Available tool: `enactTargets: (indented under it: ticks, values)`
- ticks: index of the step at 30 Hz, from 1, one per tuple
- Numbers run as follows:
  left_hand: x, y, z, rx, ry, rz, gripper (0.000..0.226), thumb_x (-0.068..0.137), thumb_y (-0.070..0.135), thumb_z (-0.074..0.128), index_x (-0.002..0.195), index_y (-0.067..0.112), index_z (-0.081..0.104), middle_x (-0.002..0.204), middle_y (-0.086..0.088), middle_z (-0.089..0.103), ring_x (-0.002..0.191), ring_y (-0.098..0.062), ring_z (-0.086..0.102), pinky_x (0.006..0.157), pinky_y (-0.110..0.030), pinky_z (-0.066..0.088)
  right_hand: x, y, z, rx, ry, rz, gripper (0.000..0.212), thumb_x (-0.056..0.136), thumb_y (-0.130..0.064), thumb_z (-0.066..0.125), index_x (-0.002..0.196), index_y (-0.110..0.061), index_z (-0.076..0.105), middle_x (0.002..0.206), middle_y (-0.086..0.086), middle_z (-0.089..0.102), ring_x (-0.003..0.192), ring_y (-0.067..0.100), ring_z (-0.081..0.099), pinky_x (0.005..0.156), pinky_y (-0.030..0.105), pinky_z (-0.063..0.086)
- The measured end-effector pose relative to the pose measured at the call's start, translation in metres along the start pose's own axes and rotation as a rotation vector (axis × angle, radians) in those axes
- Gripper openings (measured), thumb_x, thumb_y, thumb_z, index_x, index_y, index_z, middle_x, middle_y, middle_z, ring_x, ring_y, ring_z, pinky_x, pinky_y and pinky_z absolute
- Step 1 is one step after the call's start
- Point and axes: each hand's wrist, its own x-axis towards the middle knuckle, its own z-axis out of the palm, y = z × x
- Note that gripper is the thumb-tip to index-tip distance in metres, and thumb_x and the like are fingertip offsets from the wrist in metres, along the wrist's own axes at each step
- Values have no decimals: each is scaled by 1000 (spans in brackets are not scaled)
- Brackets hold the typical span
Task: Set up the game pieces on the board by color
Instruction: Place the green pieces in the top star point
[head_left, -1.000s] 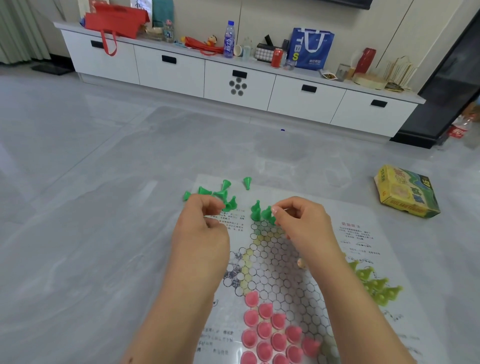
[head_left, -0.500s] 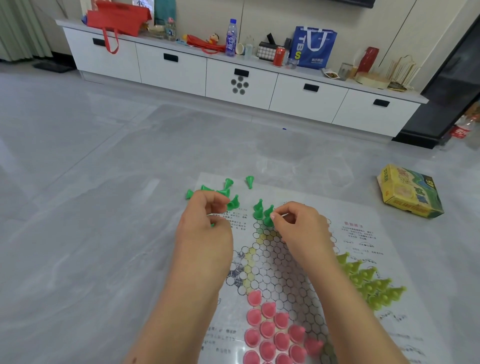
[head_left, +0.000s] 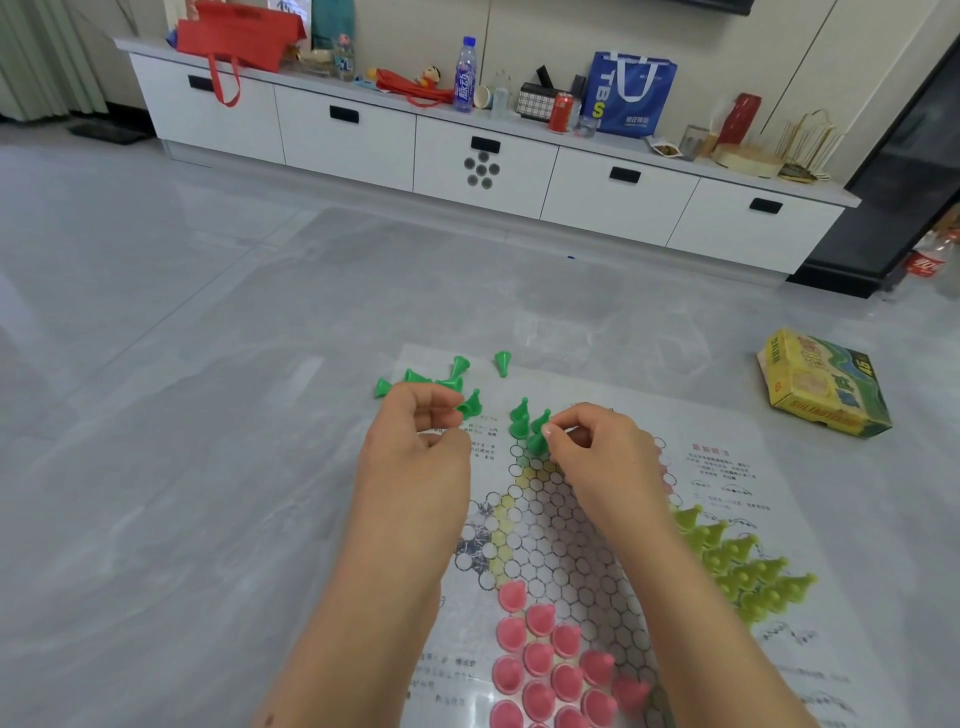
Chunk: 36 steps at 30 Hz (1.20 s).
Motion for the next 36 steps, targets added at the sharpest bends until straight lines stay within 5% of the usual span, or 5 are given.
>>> enactTargets:
  ticks: [20, 27, 31, 34, 36]
  values:
    - [0, 2, 0, -25, 10, -24, 36, 84, -7, 43, 79, 27, 54, 89, 5, 58, 75, -7, 51, 62, -21, 41, 0, 1, 1, -22, 15, -19, 11, 89, -23, 56, 88, -19, 66, 79, -6, 64, 64, -2, 52, 53, 14, 37]
    - [1, 3, -3, -61, 21, -29, 36, 84, -8, 42, 80, 25, 54, 91, 4, 58, 71, -6, 48, 59, -16, 42, -3, -9, -10, 59, 71, -21, 12, 89, -22, 56, 84, -18, 66, 70, -11, 61, 64, -1, 55, 55, 12, 39]
    - [3, 3, -10, -49, 71, 8, 42, 80, -13, 36, 80, 25, 53, 89, 7, 54, 66, -4, 45, 41, 0, 34, -1, -33, -12, 112, 71, -117, 11, 89, -21, 56, 85, -19, 66, 71, -10, 63, 66, 4, 58, 63, 18, 46]
    - [3, 2, -16, -22, 80, 72, 44, 78, -17, 35, 79, 24, 53, 88, 6, 54, 70, -3, 47, 44, 1, 36, 9, -60, 2, -77, -82, -278, 12, 89, -18, 56, 97, -19, 65, 81, -9, 60, 72, 5, 55, 69, 22, 48]
    - [5, 3, -21, -35, 79, 96, 46, 78, -17, 36, 79, 26, 52, 86, 6, 54, 73, -3, 49, 47, 1, 37, 24, -73, 15, -375, -181, -367, 23, 89, -23, 55, 111, -20, 59, 103, -1, 59, 93, 16, 56, 82, 30, 45]
